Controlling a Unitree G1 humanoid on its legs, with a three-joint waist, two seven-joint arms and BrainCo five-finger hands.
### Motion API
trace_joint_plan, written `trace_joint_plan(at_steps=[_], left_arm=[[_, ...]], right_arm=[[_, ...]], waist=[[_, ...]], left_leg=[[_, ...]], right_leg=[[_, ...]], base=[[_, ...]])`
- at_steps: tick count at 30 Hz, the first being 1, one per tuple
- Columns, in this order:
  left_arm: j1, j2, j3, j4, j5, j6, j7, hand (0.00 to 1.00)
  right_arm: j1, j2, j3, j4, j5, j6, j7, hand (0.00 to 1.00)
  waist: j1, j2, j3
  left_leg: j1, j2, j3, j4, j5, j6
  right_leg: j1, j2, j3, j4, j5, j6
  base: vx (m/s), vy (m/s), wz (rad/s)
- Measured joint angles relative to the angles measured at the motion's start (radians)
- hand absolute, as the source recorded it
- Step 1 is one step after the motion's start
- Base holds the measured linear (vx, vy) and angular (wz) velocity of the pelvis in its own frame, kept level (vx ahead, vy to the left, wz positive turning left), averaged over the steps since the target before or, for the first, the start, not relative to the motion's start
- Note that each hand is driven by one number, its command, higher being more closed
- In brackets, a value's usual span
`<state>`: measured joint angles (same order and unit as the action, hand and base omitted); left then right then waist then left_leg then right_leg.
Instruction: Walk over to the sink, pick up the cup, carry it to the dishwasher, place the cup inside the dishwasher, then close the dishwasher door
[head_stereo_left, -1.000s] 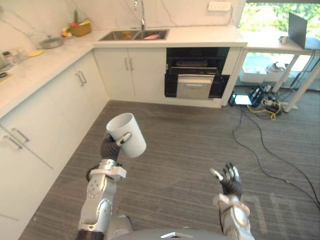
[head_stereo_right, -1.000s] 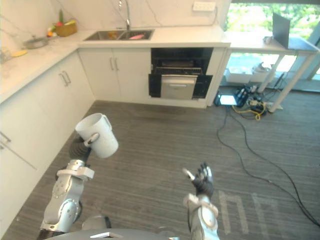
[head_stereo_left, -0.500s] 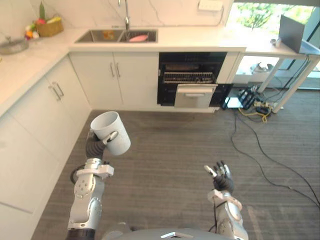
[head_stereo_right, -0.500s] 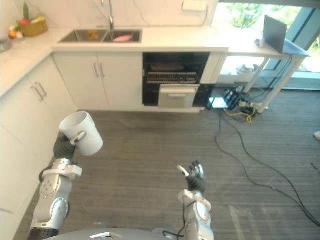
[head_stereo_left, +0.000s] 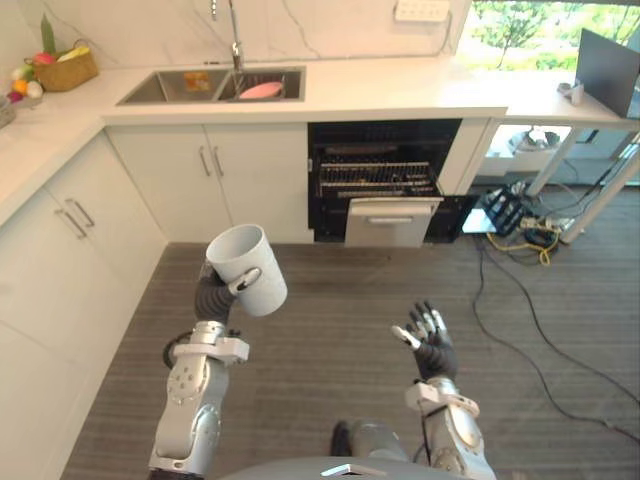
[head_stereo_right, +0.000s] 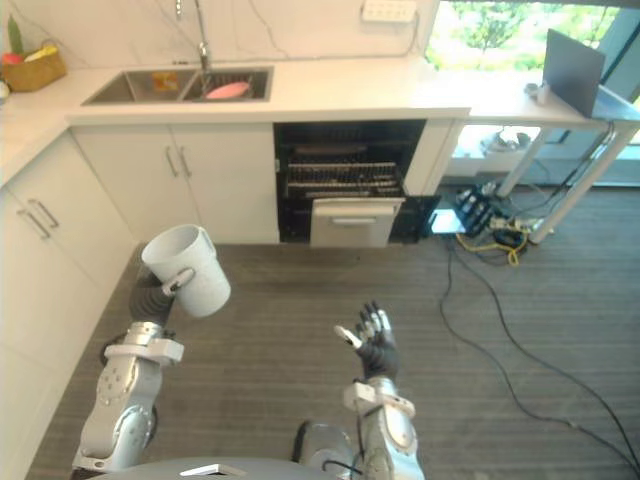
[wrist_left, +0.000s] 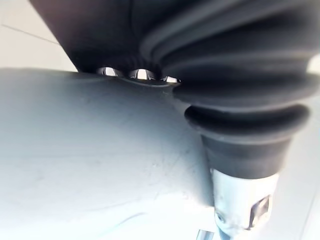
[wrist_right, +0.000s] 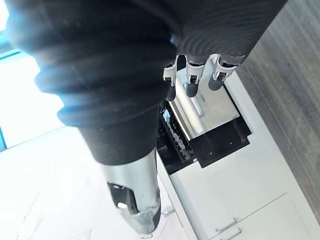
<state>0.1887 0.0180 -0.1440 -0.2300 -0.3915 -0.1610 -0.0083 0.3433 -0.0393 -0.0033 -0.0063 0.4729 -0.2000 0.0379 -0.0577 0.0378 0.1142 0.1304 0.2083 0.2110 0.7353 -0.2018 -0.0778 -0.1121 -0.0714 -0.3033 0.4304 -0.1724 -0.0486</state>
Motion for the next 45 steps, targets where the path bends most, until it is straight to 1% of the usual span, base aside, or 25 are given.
trace_joint_plan(at_steps=[2, 4, 6, 8, 10, 12, 13, 14, 17, 19, 23, 25, 27, 28, 29, 30, 32, 33, 34, 35, 38, 40, 42, 44, 45], left_arm=[[0.005, -0.009, -0.021, 0.007, 0.000, 0.001, -0.001, 1.00], [0.005, -0.008, -0.021, 0.016, 0.000, -0.001, -0.004, 1.00], [0.006, -0.008, -0.014, 0.028, 0.000, -0.009, -0.006, 1.00], [0.028, -0.008, -0.001, 0.031, -0.001, -0.009, -0.008, 1.00], [0.064, -0.008, 0.028, 0.030, -0.021, -0.009, -0.020, 1.00], [0.102, -0.008, 0.052, 0.028, -0.040, -0.009, -0.023, 1.00], [0.129, -0.009, 0.061, 0.015, -0.043, -0.012, -0.029, 1.00], [0.160, 0.000, 0.065, -0.003, -0.050, -0.026, -0.031, 1.00], [0.160, 0.039, 0.123, 0.004, -0.076, -0.033, -0.026, 1.00], [0.147, 0.041, 0.134, 0.004, -0.079, -0.032, -0.027, 1.00], [0.110, 0.015, 0.136, 0.010, -0.077, -0.013, -0.034, 1.00], [0.057, 0.014, 0.133, 0.018, -0.077, -0.008, -0.053, 1.00], [0.005, 0.026, 0.131, 0.029, -0.075, -0.008, -0.060, 1.00], [0.000, 0.032, 0.129, 0.031, -0.074, -0.008, -0.058, 1.00], [-0.005, 0.044, 0.126, 0.031, -0.073, -0.007, -0.043, 1.00], [-0.005, 0.052, 0.125, 0.031, -0.073, -0.005, -0.024, 1.00], [-0.005, 0.052, 0.128, 0.031, -0.073, 0.005, -0.011, 1.00], [-0.004, 0.053, 0.130, 0.031, -0.073, 0.006, -0.012, 1.00], [0.007, 0.059, 0.135, 0.030, -0.073, 0.007, -0.017, 1.00], [0.018, 0.062, 0.131, 0.028, -0.073, 0.007, -0.019, 1.00], [0.011, 0.038, 0.063, 0.047, -0.056, 0.006, -0.016, 1.00], [-0.023, 0.039, 0.016, 0.046, -0.035, 0.004, -0.012, 1.00], [-0.046, 0.039, -0.018, 0.047, -0.034, 0.000, -0.003, 1.00], [-0.037, 0.030, -0.039, 0.047, -0.027, -0.008, 0.005, 1.00], [-0.044, 0.026, -0.058, 0.052, -0.016, -0.022, 0.010, 1.00]], right_arm=[[0.015, -0.011, -0.012, -0.022, -0.008, -0.001, 0.002, 0.00], [0.005, -0.010, -0.045, -0.010, -0.005, -0.002, 0.001, 0.00], [-0.017, -0.012, -0.081, 0.010, 0.009, -0.005, 0.003, 0.00], [-0.044, -0.021, -0.096, 0.054, 0.013, -0.013, 0.005, 0.00], [-0.042, -0.020, -0.095, 0.069, 0.013, -0.013, 0.005, 0.00], [-0.029, -0.022, -0.096, 0.069, 0.013, -0.019, 0.005, 0.00], [-0.020, -0.030, -0.094, 0.058, 0.015, -0.024, 0.005, 0.00], [-0.025, -0.036, -0.079, 0.069, 0.031, -0.033, 0.007, 0.00], [-0.046, 0.042, -0.022, 0.061, 0.038, -0.031, 0.027, 0.00], [-0.054, 0.050, -0.010, 0.059, 0.033, -0.030, 0.039, 0.00], [-0.070, 0.044, -0.042, 0.065, 0.030, -0.013, 0.034, 0.00], [-0.065, 0.036, -0.075, 0.067, 0.030, -0.010, 0.002, 0.00], [-0.063, 0.037, -0.089, 0.075, 0.028, -0.013, -0.005, 0.00], [-0.064, 0.037, -0.088, 0.089, 0.025, -0.017, -0.005, 0.00], [-0.068, 0.036, -0.078, 0.115, -0.003, -0.017, -0.008, 0.00], [-0.069, 0.036, -0.064, 0.117, -0.011, -0.017, -0.010, 0.00], [-0.068, 0.036, -0.042, 0.106, -0.016, -0.017, -0.015, 0.00], [-0.068, 0.035, -0.035, 0.097, -0.027, -0.017, -0.015, 0.00], [-0.066, 0.035, -0.024, 0.079, -0.050, -0.017, -0.013, 0.00], [-0.058, 0.032, 0.000, 0.042, -0.049, -0.022, -0.010, 0.00], [-0.080, -0.025, 0.052, -0.004, -0.046, -0.036, 0.007, 0.00], [-0.097, -0.026, 0.076, -0.015, -0.046, -0.035, 0.006, 0.00], [-0.099, -0.026, 0.095, -0.018, -0.044, -0.021, 0.005, 0.00], [-0.068, -0.026, 0.119, -0.018, -0.038, -0.010, 0.006, 0.00], [-0.054, -0.020, 0.130, -0.020, -0.039, -0.010, 0.006, 0.00]], waist=[[0.001, 0.016, -0.005], [0.002, 0.012, -0.010], [0.015, -0.004, -0.018], [0.032, -0.008, -0.020], [0.035, -0.008, -0.019], [0.035, -0.007, -0.019], [0.042, 0.006, -0.020], [0.057, 0.006, -0.024], [0.061, -0.083, -0.026], [0.048, -0.104, -0.037], [0.031, -0.085, -0.038], [0.014, -0.057, -0.033], [0.002, -0.069, -0.022], [-0.005, -0.061, -0.015], [-0.006, -0.066, -0.017], [-0.005, -0.063, -0.016], [-0.007, -0.049, -0.014], [-0.007, -0.046, -0.011], [-0.007, -0.048, -0.009], [-0.011, -0.078, -0.003], [-0.004, -0.004, 0.018], [-0.005, -0.003, 0.022], [-0.004, -0.010, 0.027], [-0.002, 0.011, 0.013], [-0.013, 0.013, 0.015]], left_leg=[[-0.143, 0.099, 0.028, 0.269, 0.016, -0.015], [-0.188, 0.115, 0.106, 0.190, -0.036, 0.024], [-0.221, 0.059, 0.125, -0.069, -0.052, 0.032], [-0.243, 0.005, 0.062, -0.446, 0.037, -0.003], [-0.261, 0.022, 0.065, -0.565, 0.105, -0.025], [-0.263, 0.027, 0.111, -0.603, 0.187, -0.011], [-0.242, 0.030, 0.148, -0.602, 0.313, 0.049], [-0.216, 0.033, 0.180, -0.551, 0.349, 0.019], [-0.241, -0.018, 0.212, -0.419, 0.212, 0.039], [-0.296, -0.030, 0.183, -0.325, 0.142, 0.027], [-0.359, -0.089, 0.070, -0.230, 0.038, 0.040], [-0.324, -0.142, 0.032, -0.284, 0.030, 0.065], [-0.236, -0.184, 0.036, -0.356, 0.028, 0.089], [-0.208, -0.186, 0.042, -0.376, 0.028, 0.093], [-0.151, -0.181, 0.063, -0.416, 0.031, 0.101], [-0.115, -0.166, 0.094, -0.452, 0.037, 0.110], [-0.077, -0.136, 0.126, -0.480, 0.027, 0.096], [-0.069, -0.126, 0.138, -0.486, 0.024, 0.089], [-0.043, -0.123, 0.160, -0.499, 0.014, 0.068], [-0.012, -0.140, 0.164, -0.488, -0.007, 0.036], [0.013, -0.095, 0.148, -0.474, -0.046, 0.015], [0.018, -0.085, 0.147, -0.477, -0.062, 0.017], [0.039, -0.072, 0.145, -0.461, -0.115, 0.015], [0.086, -0.055, 0.163, -0.443, -0.141, 0.037], [0.022, -0.005, 0.145, -0.205, -0.149, 0.054]], right_leg=[[0.096, 0.011, -0.026, -0.039, -0.040, 0.005], [0.176, -0.006, -0.041, -0.094, -0.051, 0.014], [0.195, -0.049, -0.031, -0.113, -0.053, 0.022], [0.215, -0.082, 0.000, -0.143, -0.044, 0.048], [0.247, -0.092, 0.017, -0.168, -0.041, 0.053], [0.291, -0.107, 0.027, -0.170, -0.051, 0.079], [0.316, -0.118, 0.049, -0.154, -0.077, 0.132], [0.339, -0.141, 0.084, -0.131, -0.133, 0.189], [0.350, -0.217, 0.121, -0.159, -0.144, 0.191], [0.347, -0.235, 0.124, -0.180, -0.144, 0.192], [0.330, -0.260, 0.127, -0.160, -0.089, 0.196], [0.234, -0.296, 0.139, 0.036, 0.000, 0.196], [0.113, -0.356, 0.193, 0.295, 0.121, 0.195], [0.088, -0.356, 0.204, 0.340, 0.118, 0.197], [0.032, -0.334, 0.189, 0.389, 0.033, 0.179], [-0.019, -0.296, 0.141, 0.361, -0.035, 0.157], [-0.080, -0.193, 0.059, 0.189, -0.067, 0.120], [-0.096, -0.164, 0.036, 0.123, -0.055, 0.107], [-0.113, -0.122, -0.003, -0.015, 0.018, 0.087], [-0.099, -0.097, -0.020, -0.112, 0.219, 0.003], [-0.083, -0.047, -0.034, -0.108, 0.184, -0.014], [-0.087, -0.027, -0.035, -0.106, 0.163, -0.011], [-0.096, -0.025, -0.036, -0.026, 0.070, -0.007], [-0.079, -0.028, -0.041, 0.069, -0.009, -0.028], [-0.044, -0.021, -0.044, 0.084, -0.067, -0.014]], base=[[0.41, -0.038, 0.33], [0.45, -0.010, 0.14], [0.37, 0.032, -0.11], [0.39, 0.106, -0.30], [0.43, 0.200, -0.29], [0.42, 0.292, -0.21], [0.46, 0.441, -0.49], [0.37, 0.380, -0.42], [0.25, 0.292, -0.36], [0.17, 0.251, -0.02], [0.12, 0.222, 0.03], [0.16, 0.322, 0.06], [0.17, 0.222, -0.09], [0.19, 0.084, -0.31], [0.19, 0.019, -0.56], [0.16, -0.007, -0.63], [0.14, -0.048, -0.55], [0.27, -0.084, -0.57], [0.34, -0.093, -0.46], [0.31, -0.086, -0.49], [0.25, -0.037, -0.46], [0.14, -0.048, -0.19], [0.06, -0.059, -0.24], [0.18, -0.034, -0.18], [0.29, -0.041, 0.01]])
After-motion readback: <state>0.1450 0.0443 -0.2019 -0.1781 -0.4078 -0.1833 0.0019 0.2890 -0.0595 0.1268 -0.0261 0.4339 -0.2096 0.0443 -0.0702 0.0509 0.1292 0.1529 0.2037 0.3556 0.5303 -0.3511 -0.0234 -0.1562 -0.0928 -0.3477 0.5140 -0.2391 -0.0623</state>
